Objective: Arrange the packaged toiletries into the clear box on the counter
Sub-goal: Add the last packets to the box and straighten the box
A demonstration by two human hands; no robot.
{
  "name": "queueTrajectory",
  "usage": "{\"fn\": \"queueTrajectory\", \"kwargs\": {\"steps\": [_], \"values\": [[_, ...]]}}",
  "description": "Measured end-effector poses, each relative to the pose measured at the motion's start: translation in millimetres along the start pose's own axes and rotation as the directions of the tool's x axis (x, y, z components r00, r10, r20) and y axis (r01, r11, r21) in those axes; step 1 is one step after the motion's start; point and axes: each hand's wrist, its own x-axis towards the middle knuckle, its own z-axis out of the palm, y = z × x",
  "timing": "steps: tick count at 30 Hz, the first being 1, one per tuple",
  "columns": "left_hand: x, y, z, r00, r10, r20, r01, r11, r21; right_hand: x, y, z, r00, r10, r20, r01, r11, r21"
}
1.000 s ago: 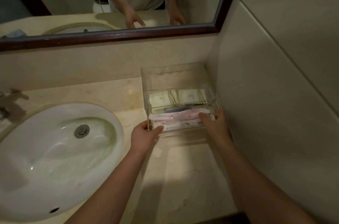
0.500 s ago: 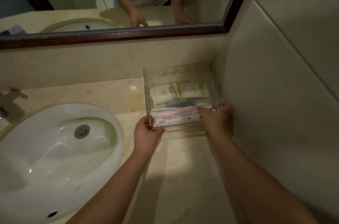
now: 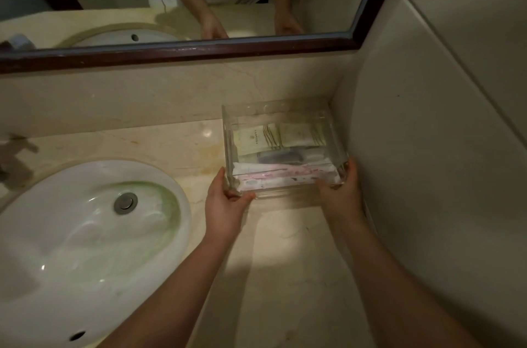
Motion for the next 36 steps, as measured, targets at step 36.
{"fn": "queueTrajectory", "kwargs": {"steps": [36], "values": [[29, -5, 9, 0.997, -0.050, -0.064, 0.049, 0.999, -0.022, 13, -20, 17, 0.997, 0.051, -0.053, -0.056, 0.993, -0.099]]}}
